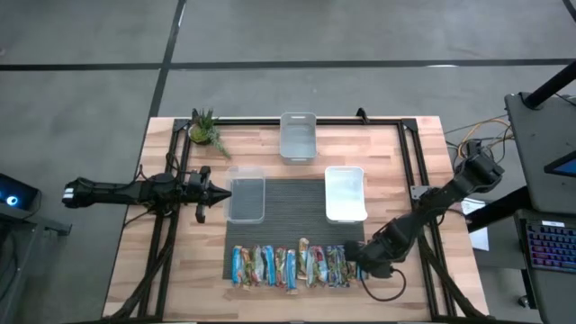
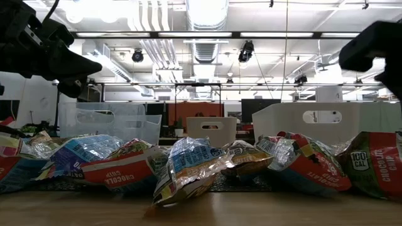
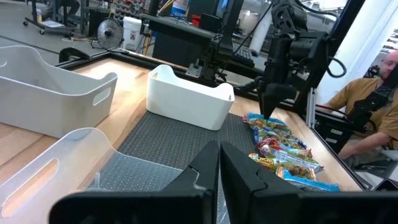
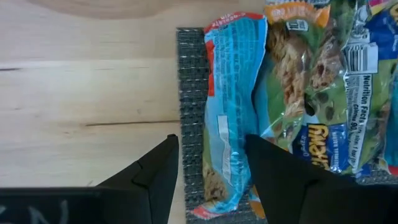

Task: Pick and place Granola Bars by type
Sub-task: Put the red granola bar into the transparent bin

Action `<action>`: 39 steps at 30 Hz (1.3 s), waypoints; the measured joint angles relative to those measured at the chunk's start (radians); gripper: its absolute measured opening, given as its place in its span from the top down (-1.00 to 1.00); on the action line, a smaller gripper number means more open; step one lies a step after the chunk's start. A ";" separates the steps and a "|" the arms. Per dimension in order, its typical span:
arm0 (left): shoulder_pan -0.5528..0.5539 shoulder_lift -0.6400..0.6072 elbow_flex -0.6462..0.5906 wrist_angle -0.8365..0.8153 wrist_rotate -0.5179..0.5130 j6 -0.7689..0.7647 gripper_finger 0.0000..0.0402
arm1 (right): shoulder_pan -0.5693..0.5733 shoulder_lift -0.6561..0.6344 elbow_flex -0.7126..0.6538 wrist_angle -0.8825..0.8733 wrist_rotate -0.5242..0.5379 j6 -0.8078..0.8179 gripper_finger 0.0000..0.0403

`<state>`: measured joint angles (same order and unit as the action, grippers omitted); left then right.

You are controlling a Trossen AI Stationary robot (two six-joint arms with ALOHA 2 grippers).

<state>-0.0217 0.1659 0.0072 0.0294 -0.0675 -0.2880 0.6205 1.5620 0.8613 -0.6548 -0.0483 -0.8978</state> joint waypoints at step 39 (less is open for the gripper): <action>0.000 0.000 0.000 0.000 0.000 0.000 1.00 | -0.023 0.092 0.012 0.030 0.010 0.004 0.33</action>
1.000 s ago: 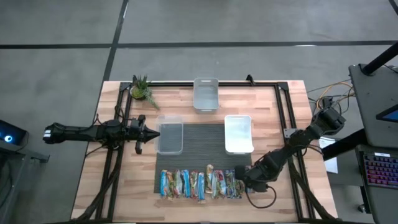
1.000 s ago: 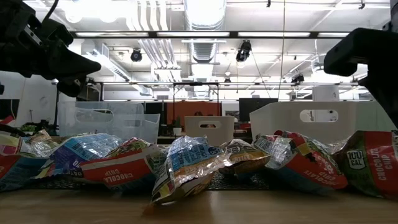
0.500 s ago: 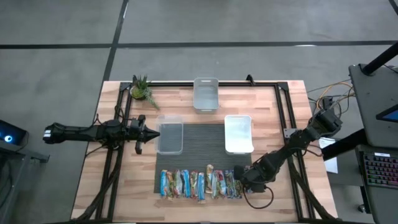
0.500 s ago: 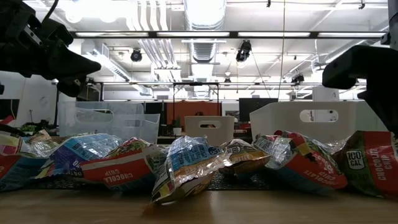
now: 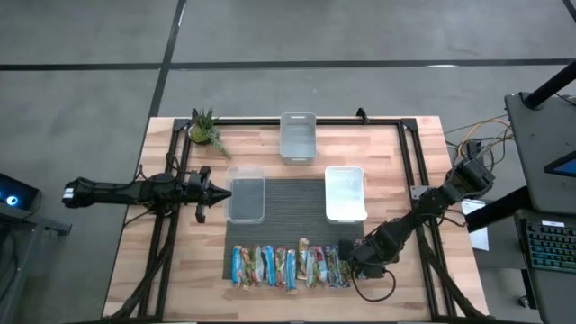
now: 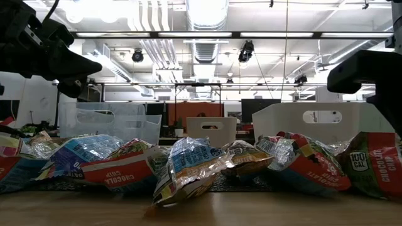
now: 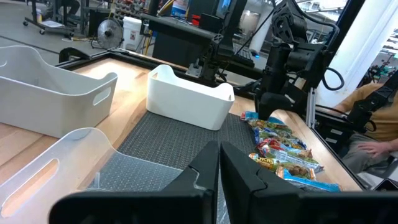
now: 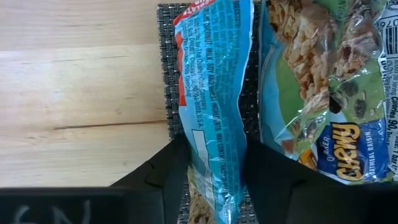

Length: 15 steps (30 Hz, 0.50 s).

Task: Pick and place Granola Bars by type
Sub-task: Put the red granola bar into the transparent bin

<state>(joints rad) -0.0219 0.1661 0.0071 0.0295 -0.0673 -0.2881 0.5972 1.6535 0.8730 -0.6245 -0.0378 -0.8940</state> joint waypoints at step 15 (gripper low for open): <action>0.000 0.000 0.000 0.000 0.000 0.000 1.00 | 0.000 0.000 0.000 -0.007 -0.012 0.000 0.68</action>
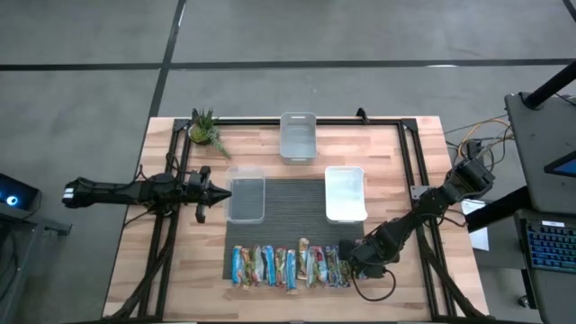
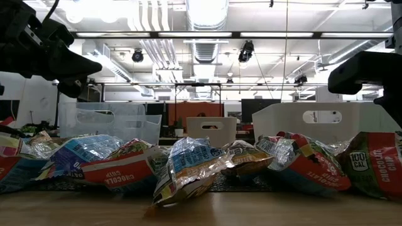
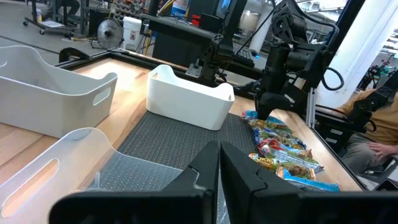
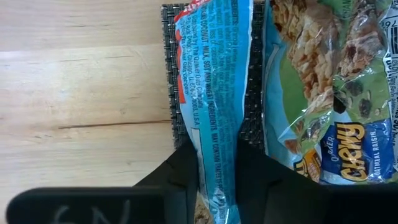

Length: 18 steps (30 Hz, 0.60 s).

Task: Pick and place Granola Bars by type
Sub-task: Put the red granola bar into the transparent bin

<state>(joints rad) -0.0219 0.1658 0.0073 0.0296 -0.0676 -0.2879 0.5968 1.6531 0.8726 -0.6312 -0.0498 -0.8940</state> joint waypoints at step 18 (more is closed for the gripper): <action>0.000 0.000 0.000 0.000 0.000 0.000 1.00 | -0.004 -0.193 0.028 -0.072 -0.002 0.113 0.72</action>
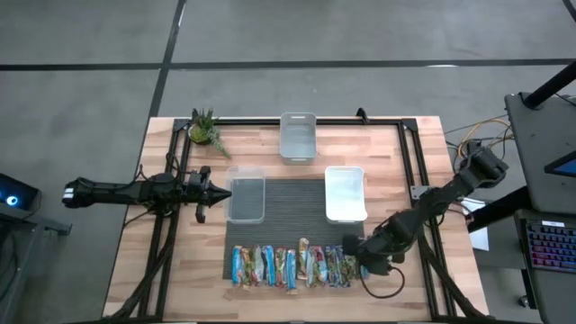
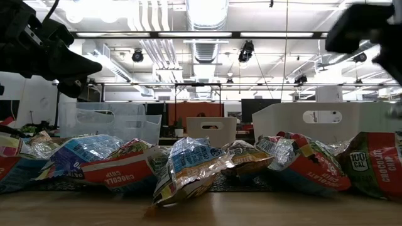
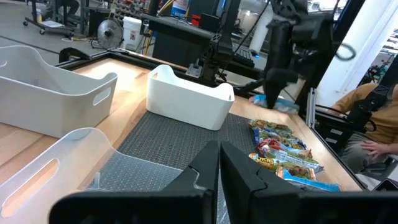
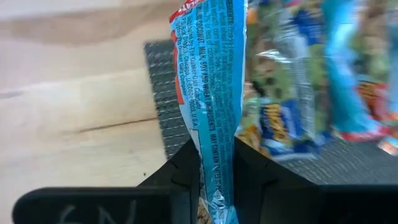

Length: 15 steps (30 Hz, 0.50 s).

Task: Pick and place Granola Bars by type
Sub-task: Put the red granola bar into the transparent bin

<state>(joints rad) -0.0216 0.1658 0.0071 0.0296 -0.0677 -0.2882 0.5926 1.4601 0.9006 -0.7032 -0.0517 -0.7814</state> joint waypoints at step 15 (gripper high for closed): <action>0.000 0.000 0.000 0.000 0.000 0.000 1.00 | -0.113 -0.128 0.202 0.005 0.002 0.435 0.72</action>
<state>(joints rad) -0.0218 0.1661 0.0072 0.0296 -0.0677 -0.2882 0.4801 1.3318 1.1030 -0.6980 -0.0499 -0.3464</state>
